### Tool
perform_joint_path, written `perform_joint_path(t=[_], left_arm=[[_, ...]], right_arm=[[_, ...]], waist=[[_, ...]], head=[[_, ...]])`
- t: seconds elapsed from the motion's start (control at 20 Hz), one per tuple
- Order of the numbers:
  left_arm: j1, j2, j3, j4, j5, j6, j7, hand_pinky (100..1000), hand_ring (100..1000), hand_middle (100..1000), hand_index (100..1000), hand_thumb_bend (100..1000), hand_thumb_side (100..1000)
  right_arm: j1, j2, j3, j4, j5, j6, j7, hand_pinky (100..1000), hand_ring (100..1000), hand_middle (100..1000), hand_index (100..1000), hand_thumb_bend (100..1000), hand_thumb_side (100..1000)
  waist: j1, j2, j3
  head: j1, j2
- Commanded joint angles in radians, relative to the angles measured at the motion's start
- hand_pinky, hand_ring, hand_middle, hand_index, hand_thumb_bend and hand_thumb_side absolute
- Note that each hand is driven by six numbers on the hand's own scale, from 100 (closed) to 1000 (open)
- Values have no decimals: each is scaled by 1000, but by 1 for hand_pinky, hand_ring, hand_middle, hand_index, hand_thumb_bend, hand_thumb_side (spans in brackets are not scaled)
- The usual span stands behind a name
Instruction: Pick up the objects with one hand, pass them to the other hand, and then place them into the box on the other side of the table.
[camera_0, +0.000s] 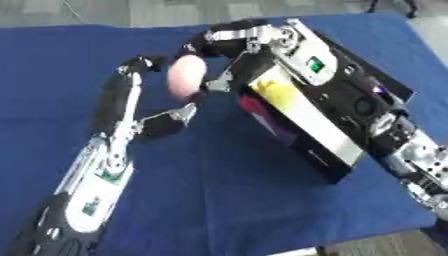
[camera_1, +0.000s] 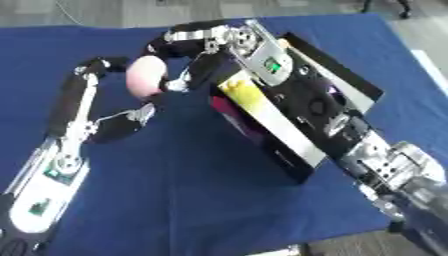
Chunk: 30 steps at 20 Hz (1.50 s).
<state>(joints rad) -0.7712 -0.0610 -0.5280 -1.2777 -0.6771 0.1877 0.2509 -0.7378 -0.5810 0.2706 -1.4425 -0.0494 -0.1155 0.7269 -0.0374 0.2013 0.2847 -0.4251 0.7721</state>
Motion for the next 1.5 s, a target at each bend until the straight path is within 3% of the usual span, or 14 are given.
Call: perform_joint_path(t=[0.05, 0.3, 0.35, 0.4, 0.6, 0.65, 0.7, 1.1, 1.5], left_arm=[[-8, 16, -2, -17, 16, 22, 32, 808, 796, 667, 831, 714, 598], [4, 36, -2, -30, 45, 26, 56, 805, 796, 666, 831, 746, 622], [7, 41, -1, -32, 48, 29, 61, 803, 795, 664, 831, 745, 622], [11, 47, 1, -34, 52, 31, 66, 803, 794, 663, 829, 743, 623], [31, 75, 13, -42, 78, 39, 90, 799, 790, 656, 826, 712, 622], [37, 82, 16, -44, 84, 42, 96, 798, 789, 655, 825, 705, 619], [42, 89, 19, -45, 90, 44, 101, 799, 789, 655, 826, 693, 610], [73, 151, 42, -64, 125, 70, 118, 797, 787, 654, 819, 651, 593], [96, 190, 55, -73, 143, 89, 127, 796, 787, 657, 816, 650, 601]], right_arm=[[-18, -26, -23, -1, -3, 5, -15, 965, 1000, 777, 730, 100, 134], [-15, -33, -44, 12, -17, 17, -32, 967, 1000, 780, 733, 100, 125], [-13, -36, -49, 12, -21, 20, -36, 968, 1000, 784, 733, 100, 185], [-8, -42, -55, 11, -25, 24, -42, 968, 1000, 782, 734, 100, 122], [13, -79, -81, -4, -61, 37, -68, 967, 1000, 784, 736, 100, 118], [19, -88, -86, -9, -70, 41, -77, 967, 1000, 787, 737, 100, 185], [25, -98, -93, -14, -78, 44, -89, 966, 1000, 784, 737, 100, 114], [100, -153, -159, -39, -115, 64, -184, 967, 1000, 787, 740, 100, 100], [195, -180, -238, -42, -99, 86, -274, 968, 1000, 789, 742, 100, 100]], waist=[[-7, -21, -2], [-5, -27, -9], [-5, -28, -11], [-4, -31, -15], [-1, -45, -35], [0, -49, -39], [2, -53, -44], [17, -78, -89], [30, -86, -121]], head=[[-4, -2], [-11, -2], [-13, -2], [-13, -2], [-7, -2], [-5, -2], [-5, -2], [-3, -2], [-11, -2]])
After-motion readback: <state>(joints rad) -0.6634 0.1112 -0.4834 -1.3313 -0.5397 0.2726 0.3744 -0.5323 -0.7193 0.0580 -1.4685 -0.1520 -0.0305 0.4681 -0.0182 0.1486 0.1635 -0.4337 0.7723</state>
